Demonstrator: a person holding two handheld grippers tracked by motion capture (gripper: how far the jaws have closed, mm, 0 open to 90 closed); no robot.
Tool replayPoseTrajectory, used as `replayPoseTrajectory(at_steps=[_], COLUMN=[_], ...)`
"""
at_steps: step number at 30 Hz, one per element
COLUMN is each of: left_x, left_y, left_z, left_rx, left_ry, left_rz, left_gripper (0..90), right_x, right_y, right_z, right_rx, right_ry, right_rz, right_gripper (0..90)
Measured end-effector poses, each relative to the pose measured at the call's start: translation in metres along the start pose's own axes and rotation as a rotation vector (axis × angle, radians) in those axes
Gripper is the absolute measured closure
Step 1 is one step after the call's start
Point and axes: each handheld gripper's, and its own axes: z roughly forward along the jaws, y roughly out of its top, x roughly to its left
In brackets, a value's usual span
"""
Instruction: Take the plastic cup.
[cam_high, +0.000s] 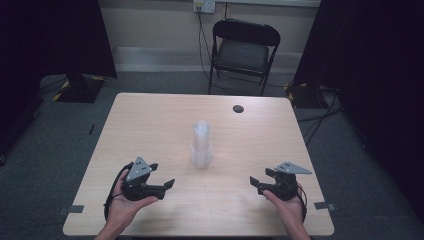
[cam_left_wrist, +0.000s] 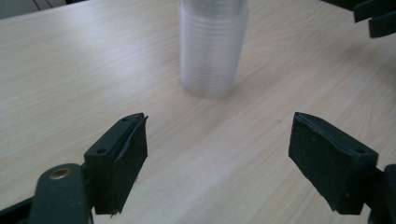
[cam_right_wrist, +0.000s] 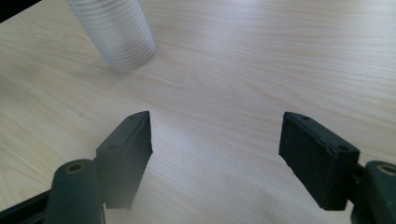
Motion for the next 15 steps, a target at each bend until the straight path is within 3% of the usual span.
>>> replayPoseTrajectory(at_steps=[3,4,8,9,14,15], left_x=[-0.002,-0.002,-0.003,-0.003,0.001,0.001], left_y=[0.002,0.003,0.004,0.006,0.021,0.025], left_z=[0.004,0.005,0.006,0.007,0.014,0.016], left_rx=[0.005,0.010,-0.013,-0.024,-0.090,-0.077], left_ry=[-0.030,-0.024,-0.026,-0.031,0.004,0.005], left_rz=[0.028,0.054,0.054,0.038,0.019,0.014], left_gripper=[20.7,20.8,21.9,21.9,24.5,24.9], right_x=[0.000,0.000,0.001,0.001,0.002,0.002], right_y=[0.000,0.000,0.001,0.001,0.001,0.001], right_z=[0.001,0.001,0.001,0.002,0.003,0.003], right_rx=[0.005,0.005,0.009,0.012,0.013,0.015], right_ry=[0.000,-0.001,0.005,0.006,0.009,0.008], right_rz=[-0.001,0.002,-0.001,-0.001,-0.010,-0.010], right_gripper=[25.3,25.6,26.5,26.5,26.5,26.6])
